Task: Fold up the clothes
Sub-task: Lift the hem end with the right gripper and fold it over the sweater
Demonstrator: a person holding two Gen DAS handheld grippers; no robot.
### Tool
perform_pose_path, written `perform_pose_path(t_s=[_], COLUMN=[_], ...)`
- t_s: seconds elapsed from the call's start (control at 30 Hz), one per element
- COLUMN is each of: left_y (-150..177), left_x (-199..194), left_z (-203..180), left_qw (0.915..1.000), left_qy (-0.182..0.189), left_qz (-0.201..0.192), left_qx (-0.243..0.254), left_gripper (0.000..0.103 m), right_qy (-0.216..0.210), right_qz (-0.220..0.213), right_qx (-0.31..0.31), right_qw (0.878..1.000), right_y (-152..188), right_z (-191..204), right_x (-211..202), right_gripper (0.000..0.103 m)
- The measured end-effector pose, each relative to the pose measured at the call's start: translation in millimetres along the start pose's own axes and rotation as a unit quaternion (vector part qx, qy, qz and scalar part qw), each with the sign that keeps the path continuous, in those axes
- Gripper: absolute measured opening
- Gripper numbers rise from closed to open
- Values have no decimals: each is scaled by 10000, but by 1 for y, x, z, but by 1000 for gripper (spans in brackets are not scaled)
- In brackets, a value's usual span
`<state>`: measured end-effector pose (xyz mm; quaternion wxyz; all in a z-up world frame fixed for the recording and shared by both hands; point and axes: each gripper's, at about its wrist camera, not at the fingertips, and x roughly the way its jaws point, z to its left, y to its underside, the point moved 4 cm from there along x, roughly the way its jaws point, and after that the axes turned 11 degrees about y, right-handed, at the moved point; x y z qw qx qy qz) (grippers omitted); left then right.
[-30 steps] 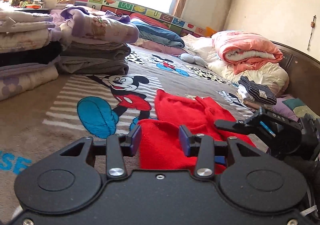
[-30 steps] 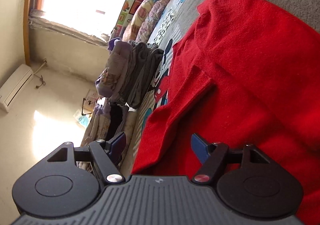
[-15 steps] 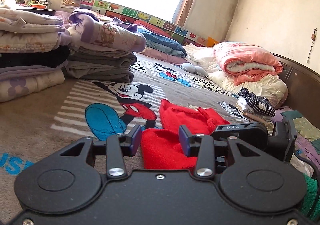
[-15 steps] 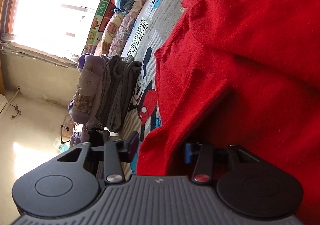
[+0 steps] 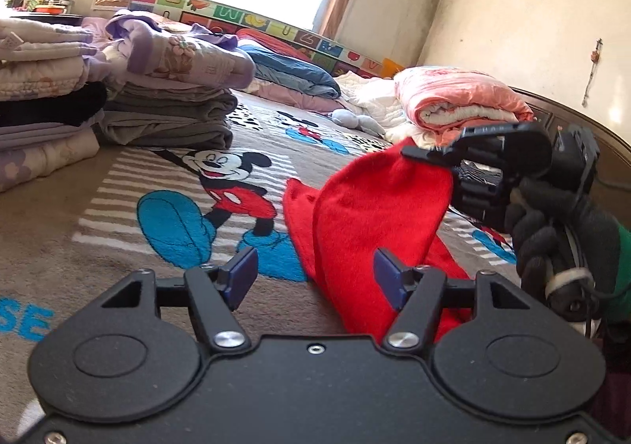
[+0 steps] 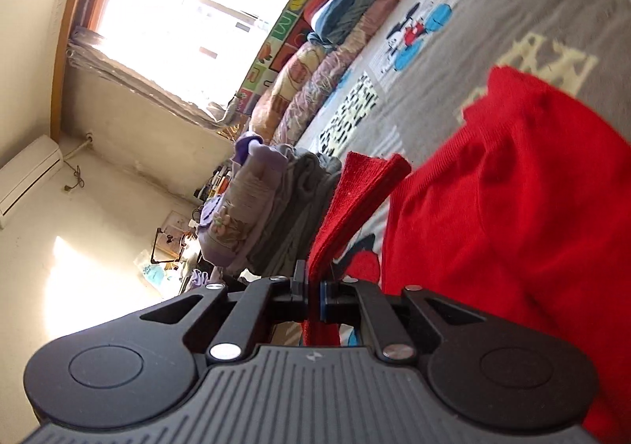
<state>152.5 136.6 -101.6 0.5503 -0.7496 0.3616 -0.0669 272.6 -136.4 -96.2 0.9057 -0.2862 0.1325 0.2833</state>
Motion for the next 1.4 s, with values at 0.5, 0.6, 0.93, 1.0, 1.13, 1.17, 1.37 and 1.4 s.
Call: perform_pose_path(t_s=[0.5,0.6,0.93,1.0,1.13,1.17,1.37,1.4], left_y=[72,80,90,93,100,102,112,111], left_x=[60,67,74,79,89,91,86,79], left_z=[-111,-112,-136,-144,-154,-156,-161,-161], left_qw=[9612,9413,9179,9109,9051,9043,9054,9044], left_qy=[-1079,-1442,-1228,-1175,-1087,-1053,-203,-7], left_qz=[1017,1056,1021,1039,1123,1155,1699,1798], left_qx=[2328,2862,3633,3816,3955,3972,3885,3870], left_gripper=[37,17,14,14,14,14,31,33], right_qy=[14,1,30,75,152,171,321,372], right_qz=[-350,-408,-720,-770,-856,-877,-798,-767], right_qx=[-375,-364,-46,95,367,435,398,416], right_qw=[9987,9985,9974,9970,9955,9950,9955,9955], right_y=[-58,-61,-67,-68,-68,-68,-65,-65], right_z=[-12,-19,-72,-88,-120,-128,-154,-160], right_x=[-59,-69,-113,-118,-127,-130,-126,-125], right_gripper=[7,7,7,7,7,7,7,7])
